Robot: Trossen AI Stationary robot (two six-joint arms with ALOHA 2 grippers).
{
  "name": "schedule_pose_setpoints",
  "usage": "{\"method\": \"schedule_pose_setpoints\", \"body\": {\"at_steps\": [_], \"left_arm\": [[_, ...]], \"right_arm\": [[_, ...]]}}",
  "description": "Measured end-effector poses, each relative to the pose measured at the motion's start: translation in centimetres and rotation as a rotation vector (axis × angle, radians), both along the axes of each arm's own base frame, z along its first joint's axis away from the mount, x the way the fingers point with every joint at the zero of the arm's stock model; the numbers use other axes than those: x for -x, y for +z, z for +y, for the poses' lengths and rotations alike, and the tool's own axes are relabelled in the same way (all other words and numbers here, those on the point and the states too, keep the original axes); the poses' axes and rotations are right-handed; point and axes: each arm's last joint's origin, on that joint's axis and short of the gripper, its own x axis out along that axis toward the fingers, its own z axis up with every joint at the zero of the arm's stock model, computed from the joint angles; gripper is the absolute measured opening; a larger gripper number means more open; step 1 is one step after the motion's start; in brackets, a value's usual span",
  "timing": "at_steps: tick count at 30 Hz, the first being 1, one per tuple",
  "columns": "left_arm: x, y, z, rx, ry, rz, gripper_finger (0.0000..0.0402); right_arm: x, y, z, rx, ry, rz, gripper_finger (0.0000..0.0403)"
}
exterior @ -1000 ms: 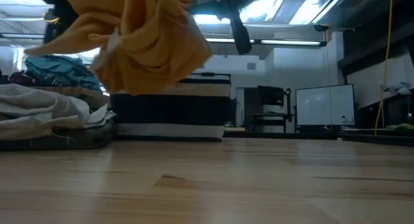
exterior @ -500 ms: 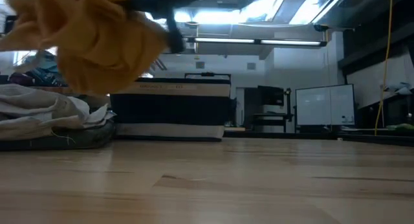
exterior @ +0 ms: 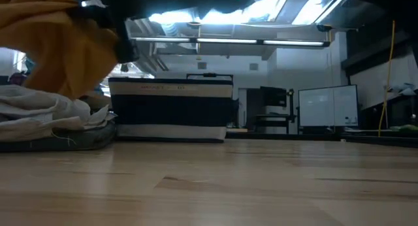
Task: Fold towel
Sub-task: Stack the folded yellow towel on top of the folded white patterned towel
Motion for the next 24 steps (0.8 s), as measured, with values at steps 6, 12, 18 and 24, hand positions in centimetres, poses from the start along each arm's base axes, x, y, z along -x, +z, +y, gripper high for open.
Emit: {"method": "schedule_pose_setpoints", "body": {"at_steps": [6,12,18,24], "left_arm": [[-0.3,-0.9,-0.5,0.011,-0.015,0.109,0.0001],[-1.1,-2.7,-1.5,-0.001,-0.021,0.222,0.0013],[-2.2,-4.9,-2.4,-0.035,-0.064,0.261,0.0036],[-2.5,-5.7,-2.8,-0.066,-0.103,0.309,0.0087]], "right_arm": [[-0.5,-2.4,0.7,-0.003,0.03,0.113,0.003],[0.0,-3.6,1.4,0.017,0.033,0.228,0.0031],[0.1,-4.1,1.3,0.02,0.078,0.276,0.0054],[0.1,-4.1,1.4,0.137,0.133,0.271,0.0108]]}}
